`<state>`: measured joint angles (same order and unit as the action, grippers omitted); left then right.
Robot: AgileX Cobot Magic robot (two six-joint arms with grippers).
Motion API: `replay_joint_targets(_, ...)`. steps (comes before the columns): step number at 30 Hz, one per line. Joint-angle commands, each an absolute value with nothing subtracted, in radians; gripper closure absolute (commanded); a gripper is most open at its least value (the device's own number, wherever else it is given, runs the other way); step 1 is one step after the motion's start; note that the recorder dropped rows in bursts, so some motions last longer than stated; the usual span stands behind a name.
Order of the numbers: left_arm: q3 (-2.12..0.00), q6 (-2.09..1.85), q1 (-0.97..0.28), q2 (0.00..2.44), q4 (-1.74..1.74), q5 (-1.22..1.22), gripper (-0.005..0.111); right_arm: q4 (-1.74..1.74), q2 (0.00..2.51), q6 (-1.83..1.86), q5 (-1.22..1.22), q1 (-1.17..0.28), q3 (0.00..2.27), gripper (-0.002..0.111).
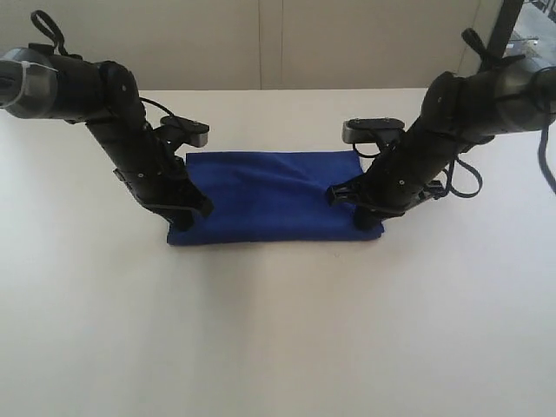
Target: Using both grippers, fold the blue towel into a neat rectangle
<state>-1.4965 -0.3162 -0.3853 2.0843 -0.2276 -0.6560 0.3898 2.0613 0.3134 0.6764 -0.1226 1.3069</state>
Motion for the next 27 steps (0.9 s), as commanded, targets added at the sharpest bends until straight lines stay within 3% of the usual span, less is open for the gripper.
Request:
replay_joint_targets(1,-1.496,-0.321,-0.383,2.084,-0.166,-0.718,0.107,0.366,2.045,0.302,0.762,-0.12,1.303,0.108)
replay_joint_targets(12,-1.525,-0.368,-0.383,2.034,-0.176,-0.732,0.107,0.366,1.897,0.313,0.642,-0.12,1.307,0.108)
replay_joint_targets(27,-1.544,-0.401,-0.403,2.06,-0.345,-0.722,0.107,0.372,2.128,0.341,0.56,-0.12,1.506,0.108)
